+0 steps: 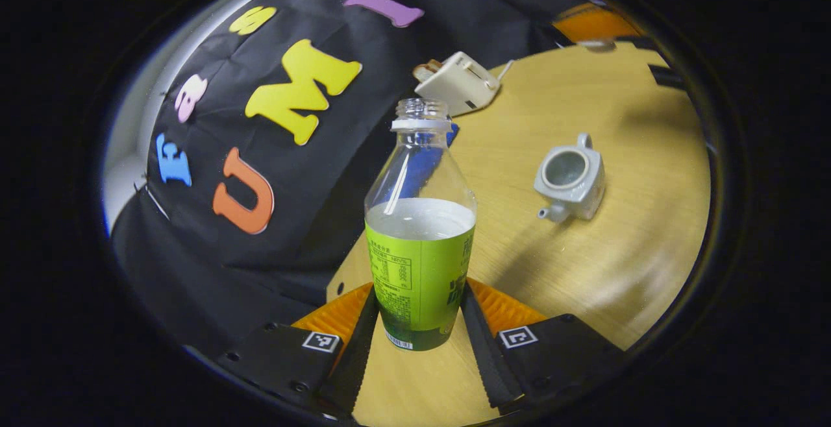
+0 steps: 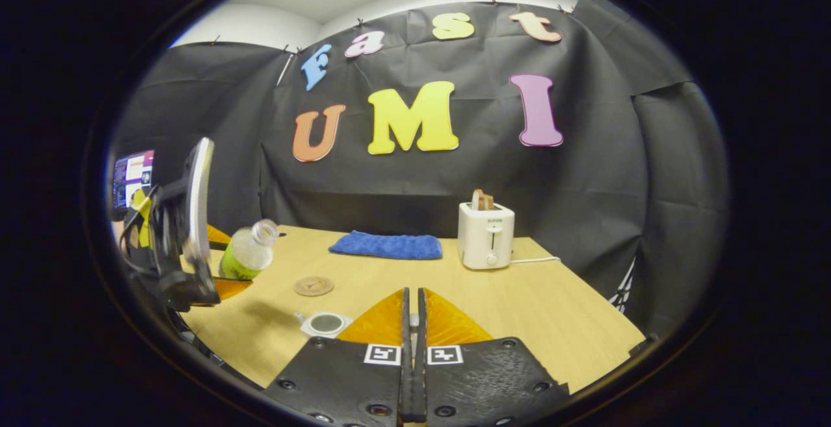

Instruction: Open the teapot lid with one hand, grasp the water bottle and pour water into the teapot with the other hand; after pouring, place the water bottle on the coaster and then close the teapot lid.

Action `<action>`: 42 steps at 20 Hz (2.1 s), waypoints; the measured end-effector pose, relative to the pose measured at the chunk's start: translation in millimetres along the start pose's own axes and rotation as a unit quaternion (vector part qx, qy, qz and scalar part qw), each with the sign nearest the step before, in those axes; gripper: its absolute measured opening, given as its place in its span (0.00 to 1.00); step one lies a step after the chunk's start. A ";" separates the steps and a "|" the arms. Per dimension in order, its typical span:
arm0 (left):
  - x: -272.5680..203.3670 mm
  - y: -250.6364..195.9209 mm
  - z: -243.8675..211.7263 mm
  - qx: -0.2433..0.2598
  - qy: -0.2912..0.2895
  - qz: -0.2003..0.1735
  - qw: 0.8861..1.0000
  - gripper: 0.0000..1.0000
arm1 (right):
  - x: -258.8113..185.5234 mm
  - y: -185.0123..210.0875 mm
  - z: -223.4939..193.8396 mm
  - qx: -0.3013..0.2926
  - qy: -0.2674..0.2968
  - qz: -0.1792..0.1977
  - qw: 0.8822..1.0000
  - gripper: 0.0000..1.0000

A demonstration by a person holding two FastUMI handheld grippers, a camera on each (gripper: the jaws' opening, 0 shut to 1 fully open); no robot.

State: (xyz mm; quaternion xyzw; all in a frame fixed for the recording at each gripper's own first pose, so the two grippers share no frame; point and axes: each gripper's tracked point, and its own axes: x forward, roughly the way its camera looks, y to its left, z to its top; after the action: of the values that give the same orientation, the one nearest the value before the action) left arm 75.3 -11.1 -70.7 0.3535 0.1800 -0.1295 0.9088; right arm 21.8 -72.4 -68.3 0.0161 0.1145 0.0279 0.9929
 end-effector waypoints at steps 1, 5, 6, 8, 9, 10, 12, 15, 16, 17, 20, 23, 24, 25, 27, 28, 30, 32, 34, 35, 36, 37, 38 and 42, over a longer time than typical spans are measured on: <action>-1.2 -0.4 4.3 -0.051 -0.012 -0.009 0.999 0.74 | -1.5 0.7 0.7 0.000 -0.001 0.000 1.000 0.00; -20.8 11.9 14.9 -0.209 -0.058 -0.011 0.976 0.74 | -4.3 -0.8 6.3 0.008 -0.006 -0.003 1.000 0.00; -19.7 14.0 17.6 -0.241 -0.068 -0.012 0.968 0.74 | -5.2 -0.8 7.0 0.012 -0.006 -0.002 1.000 0.00; -10.2 20.8 27.5 -0.293 -0.091 -0.010 0.952 0.74 | -4.3 -0.8 5.9 0.013 -0.005 -0.002 1.000 0.00; -5.1 24.6 31.9 -0.309 -0.101 -0.007 0.946 0.74 | -4.0 -0.4 5.0 0.012 -0.005 -0.002 1.000 0.00; 0.1 29.1 37.2 -0.320 -0.112 -0.003 0.941 0.74 | -2.4 0.6 4.5 0.012 -0.005 -0.002 1.000 0.00; 10.7 38.8 48.7 -0.342 -0.138 0.003 0.929 0.75 | -0.5 2.4 2.1 0.013 -0.003 0.001 1.000 0.00; 35.0 50.1 57.6 -0.364 -0.163 0.012 0.917 0.75 | 4.7 2.8 -2.2 0.015 0.002 0.002 1.000 0.00; 47.7 51.8 55.5 -0.365 -0.160 0.012 0.917 0.74 | 5.8 2.6 -4.4 0.014 0.005 0.001 1.000 0.00; 59.2 48.7 55.3 -0.370 -0.159 0.008 0.915 0.74 | 7.2 2.9 -7.4 0.015 0.008 0.001 1.000 0.00; 93.5 45.5 49.8 -0.383 -0.143 -0.005 0.912 0.75 | 13.8 -0.6 -16.5 0.015 0.019 -0.003 1.000 0.00; 123.1 37.2 36.2 -0.385 -0.119 -0.011 0.915 0.75 | 21.2 -0.4 -26.9 0.026 0.034 -0.001 0.999 0.00; 129.8 35.4 33.2 -0.382 -0.115 -0.012 0.917 0.75 | 23.4 0.0 -30.4 0.027 0.038 -0.001 0.999 0.00; 136.4 33.1 30.8 -0.380 -0.110 -0.014 0.918 0.75 | 26.5 0.5 -32.1 0.025 0.041 0.000 0.999 0.00; 143.9 26.2 27.6 -0.382 -0.103 -0.022 0.918 0.75 | 32.2 4.3 -36.1 0.023 0.047 0.003 0.999 0.00; 146.6 22.1 26.9 -0.383 -0.100 -0.027 0.918 0.75 | 34.9 6.0 -37.7 0.022 0.049 0.005 0.999 0.00; 150.8 17.4 21.7 -0.379 -0.092 -0.027 0.920 0.76 | 38.3 8.3 -41.8 0.020 0.053 0.008 0.998 0.00; 152.4 18.6 23.3 -0.380 -0.098 -0.023 0.920 0.77 | 39.8 8.6 -43.9 0.019 0.055 0.008 0.998 0.00; 151.1 16.9 22.2 -0.380 -0.096 -0.023 0.920 0.77 | 41.0 8.4 -46.1 0.020 0.058 0.009 0.998 0.00; 151.5 16.3 22.3 -0.379 -0.095 -0.024 0.920 0.77 | 41.0 8.7 -46.3 0.020 0.058 0.009 0.998 0.00; 151.6 16.0 21.6 -0.377 -0.094 -0.023 0.921 0.78 | 40.5 8.6 -46.2 0.020 0.058 0.009 0.998 0.00; 151.4 16.0 21.0 -0.374 -0.092 -0.023 0.922 0.79 | 40.3 8.8 -45.2 0.020 0.057 0.009 0.998 0.00; 150.8 14.8 21.6 -0.370 -0.089 -0.027 0.924 0.78 | 40.2 9.1 -45.7 0.020 0.056 0.009 0.998 0.00; 148.8 10.0 23.7 -0.381 -0.086 -0.025 0.920 0.99 | 37.6 8.6 -47.9 0.019 0.057 0.008 0.998 0.00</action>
State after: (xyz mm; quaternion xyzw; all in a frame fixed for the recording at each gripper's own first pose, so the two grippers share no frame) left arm 218.7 -36.3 -110.9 -0.0362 0.1453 -0.1041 0.9832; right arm 47.1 -60.4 -123.1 0.0344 0.1708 0.0347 0.9841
